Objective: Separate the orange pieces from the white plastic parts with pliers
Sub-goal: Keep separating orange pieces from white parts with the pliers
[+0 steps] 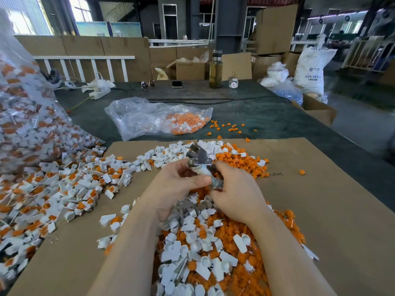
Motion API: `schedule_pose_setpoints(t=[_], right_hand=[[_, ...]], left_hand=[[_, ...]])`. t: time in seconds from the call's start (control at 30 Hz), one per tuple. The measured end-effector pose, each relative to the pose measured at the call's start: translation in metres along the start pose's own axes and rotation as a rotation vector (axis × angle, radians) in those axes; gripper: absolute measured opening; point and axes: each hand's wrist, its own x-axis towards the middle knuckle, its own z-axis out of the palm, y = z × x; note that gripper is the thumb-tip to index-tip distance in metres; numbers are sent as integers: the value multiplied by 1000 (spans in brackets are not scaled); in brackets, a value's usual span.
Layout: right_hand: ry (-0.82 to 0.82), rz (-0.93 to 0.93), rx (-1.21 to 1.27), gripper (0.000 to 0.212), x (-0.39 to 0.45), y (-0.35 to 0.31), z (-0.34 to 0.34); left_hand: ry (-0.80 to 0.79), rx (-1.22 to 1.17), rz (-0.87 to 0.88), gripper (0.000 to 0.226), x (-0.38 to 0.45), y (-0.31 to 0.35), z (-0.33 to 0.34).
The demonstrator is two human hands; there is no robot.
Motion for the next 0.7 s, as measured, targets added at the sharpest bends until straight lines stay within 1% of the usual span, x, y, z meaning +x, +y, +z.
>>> schedule_pose_setpoints(t=[0.07,0.1,0.17,0.2,0.33,0.37,0.4,0.47,0.5,0.57,0.63,0.7], right_hand=[[-18,-7,28,20,1,-1,-1],[-26,-13,38,23,2,-1,-2],[-41,-31,15,36,5,-1,-3],[-50,-37,-9,41,5,0,-3],[-62,10,-30,48,4,4,0],[-43,18,-35,47,3,6,1],[-21,26,-39,45,3,7,2],[33,59,-6,38,3,8,3],[72,80,13,34,3,10,3],[150,125,3,27,3,12,1],[195,153,-46,21,4,13,0],[195,180,-89,10,6,13,0]], left_hand=[[-2,-46,9,28,1,-2,-2],[4,-57,12,35,1,-4,-3],[25,-52,1,50,2,-4,-5],[39,-44,-1,53,3,-4,-6],[111,14,27,55,3,-3,-2],[136,92,41,53,3,-2,-1],[166,199,58,46,3,-2,1],[251,483,119,23,7,-3,2],[279,656,146,19,9,-5,2],[264,964,154,19,13,-12,6],[211,1206,124,23,16,-18,10],[197,1273,99,26,18,-21,11]])
